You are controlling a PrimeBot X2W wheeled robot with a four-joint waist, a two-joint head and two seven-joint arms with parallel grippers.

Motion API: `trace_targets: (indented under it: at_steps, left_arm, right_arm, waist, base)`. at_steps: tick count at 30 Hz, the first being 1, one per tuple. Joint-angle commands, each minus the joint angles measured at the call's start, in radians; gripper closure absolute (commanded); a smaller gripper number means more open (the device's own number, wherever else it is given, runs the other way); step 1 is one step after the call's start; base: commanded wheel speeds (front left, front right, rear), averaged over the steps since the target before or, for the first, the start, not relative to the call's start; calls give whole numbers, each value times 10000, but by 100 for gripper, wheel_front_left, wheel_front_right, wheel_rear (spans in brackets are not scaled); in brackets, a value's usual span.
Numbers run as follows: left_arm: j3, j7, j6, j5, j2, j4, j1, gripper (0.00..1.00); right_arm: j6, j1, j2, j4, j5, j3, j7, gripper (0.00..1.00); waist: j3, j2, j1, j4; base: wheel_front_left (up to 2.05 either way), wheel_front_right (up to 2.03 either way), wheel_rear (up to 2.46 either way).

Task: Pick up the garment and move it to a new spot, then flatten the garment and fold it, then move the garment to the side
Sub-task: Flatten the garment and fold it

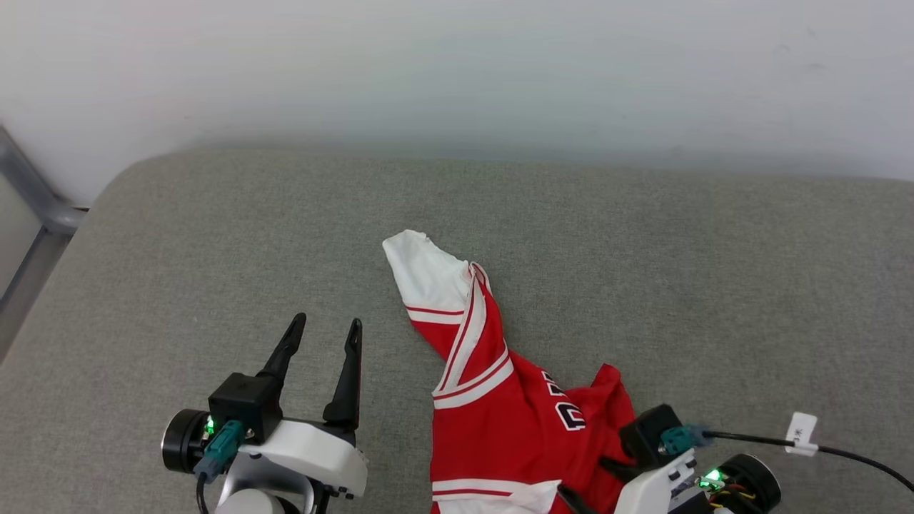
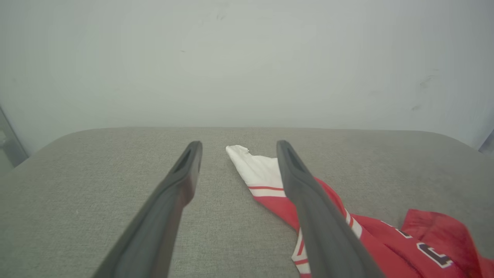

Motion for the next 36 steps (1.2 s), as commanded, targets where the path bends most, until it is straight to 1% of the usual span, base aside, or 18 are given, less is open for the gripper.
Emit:
trace_targets:
  at_steps: [1,3,5,7,9,12,16,18,19,20,21,22,28,31,32,33,34,36]
  left_arm:
    - [1,-37,20,16,-54,-5,-147,0]
    - [-21,-68,17,36,-93,2,-235,0]
    - [-37,-89,21,44,-136,34,-314,0]
    - [-42,-108,18,45,-152,58,-327,0]
    - [-45,-147,3,38,-227,134,-404,0]
    - [-33,-180,18,42,-264,167,-459,0]
    - [-2,-209,7,44,-318,227,-509,0]
    - [17,-240,8,50,-340,230,-541,0]
    - [19,-248,-3,52,-349,238,-562,0]
    - [11,-271,-36,67,-376,258,-635,0]
    - [-2,-273,-62,77,-395,269,-675,0]
    - [-2,-273,-62,77,-395,269,-675,0]
    - [-29,-293,-137,78,-489,391,-784,0]
    - [-16,-311,-145,101,-532,450,-827,0]
    - [1,-321,-162,115,-550,491,-846,0]
    - [11,-327,-172,121,-553,512,-843,0]
    - [25,-330,-179,126,-551,532,-832,0]
    - [15,-329,-224,134,-541,593,-804,0]
  right_arm:
    - [-3,-231,-137,95,-21,160,296,0]
    - [-3,-352,-74,199,77,217,573,0]
    - [-3,-506,-113,299,108,221,687,100]
    - [-3,-538,-120,334,144,220,695,100]
    - [-3,-812,-8,173,145,-55,207,100]
    - [-3,-1021,73,-1,27,-414,-241,100]
    - [-6,-1419,235,-18,-378,-1542,-918,100]
    - [-5,-1676,392,118,-527,-2289,-1145,100]
    - [-5,-1795,427,249,-640,-2714,-1259,100]
    - [-8,-1987,459,618,-878,-3583,-1353,100]
    - [-6,-2061,498,831,-947,-3997,-1415,100]
    - [-6,-2061,498,831,-947,-3997,-1415,100]
    - [-6,-2181,590,2352,-1153,-6154,-1869,100]
    - [-5,-1983,759,3065,-1273,-6704,-2158,100]
    - [-6,-1912,828,3410,-1333,-6799,-2468,82]
    - [-5,-1888,895,3540,-1288,-6789,-2685,53]
    - [-5,-1861,955,3616,-1253,-6749,-2969,0]
    - [-5,-1770,1105,3709,-1068,-6750,-3662,0]
  waist:
    - [175,0,0,117]
    - [325,0,0,188]
    - [432,0,0,253]
    - [475,0,0,283]
    - [565,0,0,329]
    - [609,0,0,332]
    - [683,0,0,301]
    - [751,0,0,270]
    - [787,0,0,260]
    - [872,0,0,253]
    - [920,0,0,259]
    - [920,0,0,259]
    - [1172,0,0,276]
    - [1241,0,0,266]
    - [1259,0,0,249]
    - [1245,0,0,234]
    - [1221,0,0,214]
    - [1118,0,0,194]
  base:
    - [0,0,0]
    - [0,0,0]
    - [0,0,0]
    - [0,0,0]
    - [0,0,0]
    - [0,0,0]
    - [0,0,0]
    - [0,0,0]
    - [0,0,0]
    - [0,0,0]
    - [0,0,0]
    - [0,0,0]
    - [0,0,0]
    - [0,0,0]
    - [0,0,0]
    - [0,0,0]
    - [0,0,0]
    - [0,0,0]
